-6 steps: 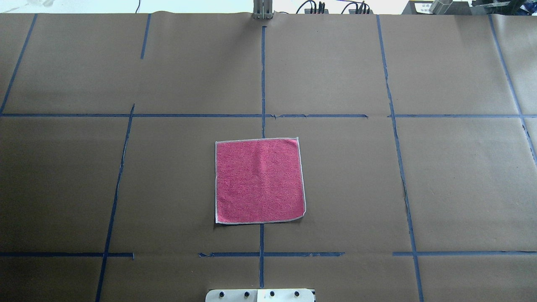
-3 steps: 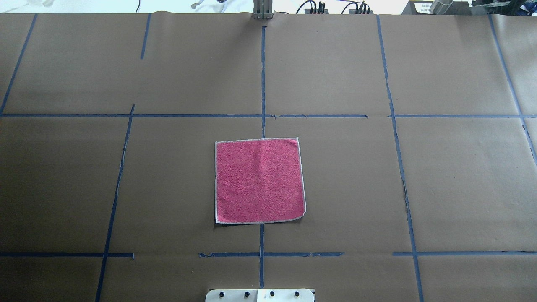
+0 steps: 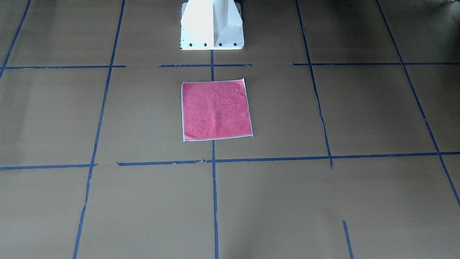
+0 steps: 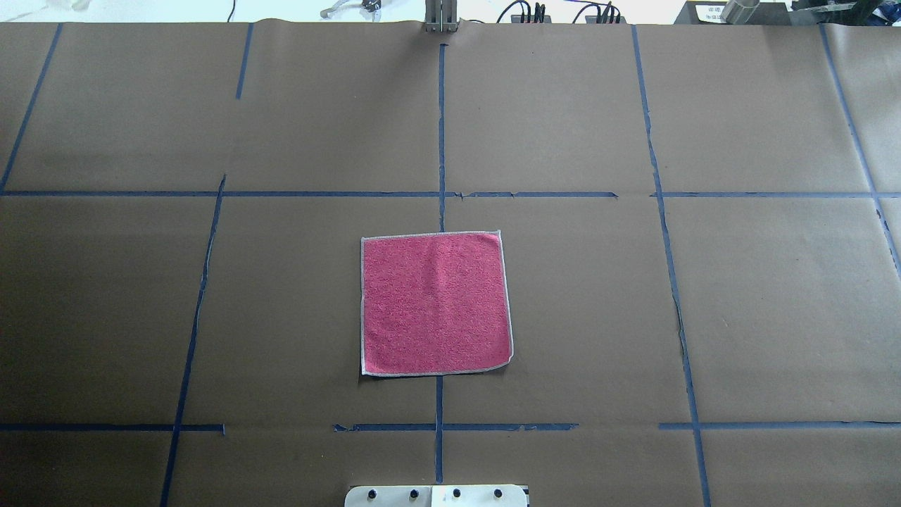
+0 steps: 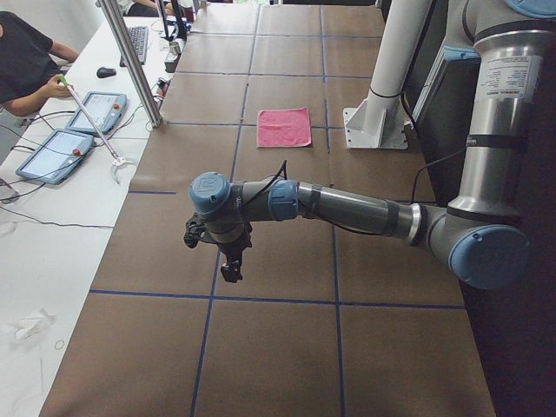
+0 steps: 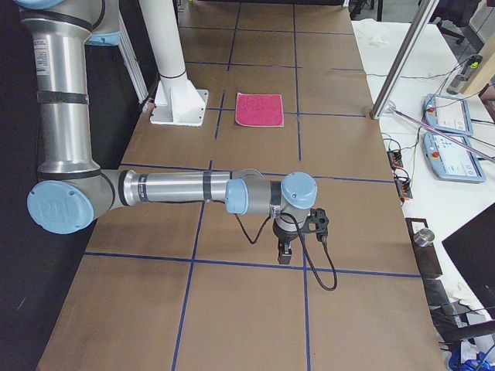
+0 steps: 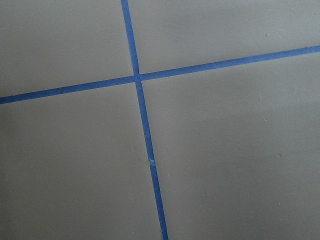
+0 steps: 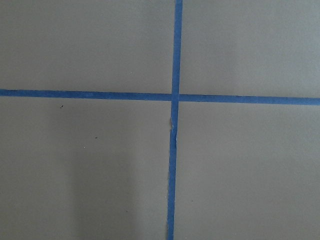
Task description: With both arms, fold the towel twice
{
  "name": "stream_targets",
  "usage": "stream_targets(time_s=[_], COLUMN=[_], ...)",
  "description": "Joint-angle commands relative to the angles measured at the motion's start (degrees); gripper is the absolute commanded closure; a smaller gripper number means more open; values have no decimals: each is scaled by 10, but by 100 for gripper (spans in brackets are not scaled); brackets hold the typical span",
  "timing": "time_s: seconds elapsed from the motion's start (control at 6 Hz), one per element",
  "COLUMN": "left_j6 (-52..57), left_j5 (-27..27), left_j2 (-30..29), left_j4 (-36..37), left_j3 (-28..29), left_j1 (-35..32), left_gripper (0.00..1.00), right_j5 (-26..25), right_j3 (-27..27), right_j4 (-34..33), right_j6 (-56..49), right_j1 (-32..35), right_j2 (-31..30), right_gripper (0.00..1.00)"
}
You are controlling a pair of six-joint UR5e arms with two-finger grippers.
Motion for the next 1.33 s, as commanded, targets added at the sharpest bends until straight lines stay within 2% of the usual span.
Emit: stream_targets(time_s=[0.0,0.17,0.33,0.5,0.83,1.0,1.17], left_j6=[-1,3,3,5,4,2,2], left_j5=[2,0,-10,-23,-24,-24,-25], left_j2=[0,2,3,3,2,2,1], left_j4=[-9,-11,-11,-12,-18,-27,-28], left_j3=[3,8,0,0,0,1,-1], left_j1=[0,0,0,0,0,0,1], left_gripper=[0,0,0,0,0,0,0], right_j5=[0,32,40,40,38,38,37], right_j3=[0,6,12,46,148,175,177], right_j4=[0,1,1,2,2,15,56], right_j6=[1,2,4,72,284,365,461], right_j1=[0,-1,-13,-45,-144,-187,-226], right_j2=[-1,-1,0,2,6,19,39], right_gripper=[0,0,0,0,0,0,0])
